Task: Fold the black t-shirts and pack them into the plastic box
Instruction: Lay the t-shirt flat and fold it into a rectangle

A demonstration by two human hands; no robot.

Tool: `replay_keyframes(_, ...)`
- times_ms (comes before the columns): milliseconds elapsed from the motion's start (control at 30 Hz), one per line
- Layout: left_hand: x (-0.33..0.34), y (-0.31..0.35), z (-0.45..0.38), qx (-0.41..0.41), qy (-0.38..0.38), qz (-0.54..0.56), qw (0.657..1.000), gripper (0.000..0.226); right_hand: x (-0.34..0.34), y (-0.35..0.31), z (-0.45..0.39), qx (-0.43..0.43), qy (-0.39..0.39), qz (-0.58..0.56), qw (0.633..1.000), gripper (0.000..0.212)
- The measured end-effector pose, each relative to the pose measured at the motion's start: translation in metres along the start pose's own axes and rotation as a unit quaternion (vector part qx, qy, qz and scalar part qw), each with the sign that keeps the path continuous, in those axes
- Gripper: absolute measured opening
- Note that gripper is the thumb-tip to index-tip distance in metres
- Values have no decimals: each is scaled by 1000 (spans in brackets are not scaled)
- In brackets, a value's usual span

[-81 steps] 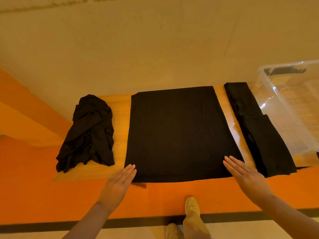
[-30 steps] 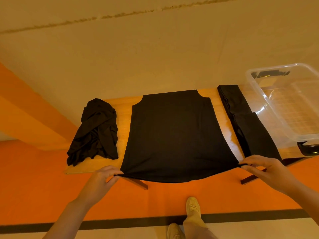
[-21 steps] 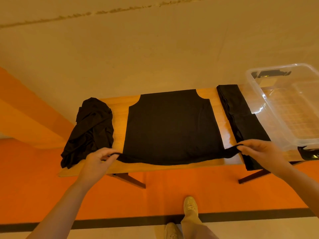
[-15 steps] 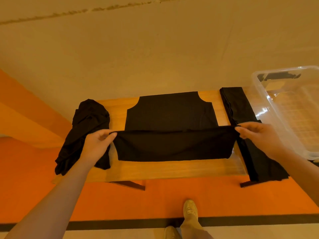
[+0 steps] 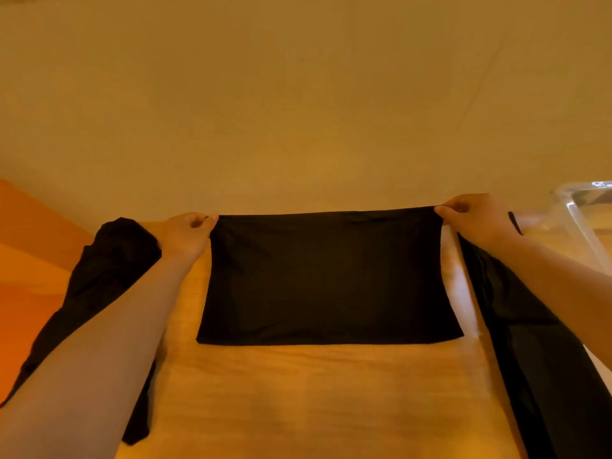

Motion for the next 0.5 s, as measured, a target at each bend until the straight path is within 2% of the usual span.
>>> replay_keyframes(167,37,-20,-30,43,41,-100,993,32,34,6,-29,-15,26,138,990,27)
replay_keyframes(300,49,-24,-25,158,118,-215,956,31,50,1,-18,-109,116,200,967,35)
replay_keyframes(400,63,-26,3,289,55,-236,926,36,65,-6,3,-201,135,215,946,37)
replay_keyframes(500,76,-29,37,345,-36,-270,898,51,85,-9,25,-234,105,221,941,45)
Point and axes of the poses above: each hand's wrist, its own z-axis away from the middle knuckle, its own x-axis out of the palm, y = z × x, the point moved 2 cm from there along -z, towards the middle knuckle, and after that the axes turned 9 degrees about z, right-handed, at the moved point
